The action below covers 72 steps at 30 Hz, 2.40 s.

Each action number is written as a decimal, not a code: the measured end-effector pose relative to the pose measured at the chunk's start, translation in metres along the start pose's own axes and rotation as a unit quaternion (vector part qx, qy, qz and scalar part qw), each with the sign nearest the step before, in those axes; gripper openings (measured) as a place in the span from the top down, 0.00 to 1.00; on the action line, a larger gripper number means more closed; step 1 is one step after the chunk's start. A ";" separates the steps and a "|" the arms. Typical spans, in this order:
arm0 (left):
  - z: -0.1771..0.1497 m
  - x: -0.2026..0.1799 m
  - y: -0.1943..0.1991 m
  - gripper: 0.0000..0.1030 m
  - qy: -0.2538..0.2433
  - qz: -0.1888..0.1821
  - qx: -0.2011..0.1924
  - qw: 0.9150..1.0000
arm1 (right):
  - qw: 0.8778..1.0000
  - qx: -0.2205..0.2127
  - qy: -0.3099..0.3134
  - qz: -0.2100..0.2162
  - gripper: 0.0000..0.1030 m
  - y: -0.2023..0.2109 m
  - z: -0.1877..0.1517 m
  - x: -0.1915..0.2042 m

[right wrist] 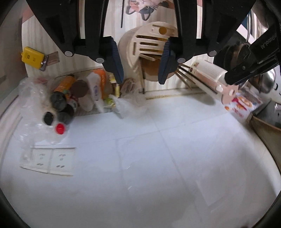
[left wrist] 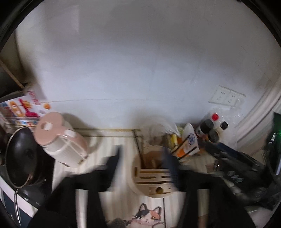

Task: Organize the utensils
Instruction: 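Open both tools and withdraw from the holder, then grasp the last wooden chopstick with the right tool while the left tool grasps a black one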

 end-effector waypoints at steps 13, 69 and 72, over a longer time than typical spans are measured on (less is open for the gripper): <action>-0.108 0.008 -0.030 0.00 0.005 0.081 0.003 0.997 | 0.994 0.017 -0.054 -0.097 0.20 0.025 -0.103 -0.118; -0.339 0.022 -0.176 0.96 -0.015 0.089 0.276 0.957 | 0.952 0.303 -0.024 -0.043 0.99 -0.137 -0.323 -0.114; -0.335 0.024 -0.179 0.96 -0.021 0.088 0.274 0.958 | 0.951 0.305 -0.024 -0.047 0.87 -0.136 -0.320 -0.108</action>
Point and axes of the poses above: each gripper's, at about its wrist camera, not at the fingertips, and y roughly against the way its jaws point, x to its left, z to its top, the point moved 8 cm from there along -y, roughly the way its jaws point, and after that the axes turned 1 degree about -x, right-handed, at the moved point
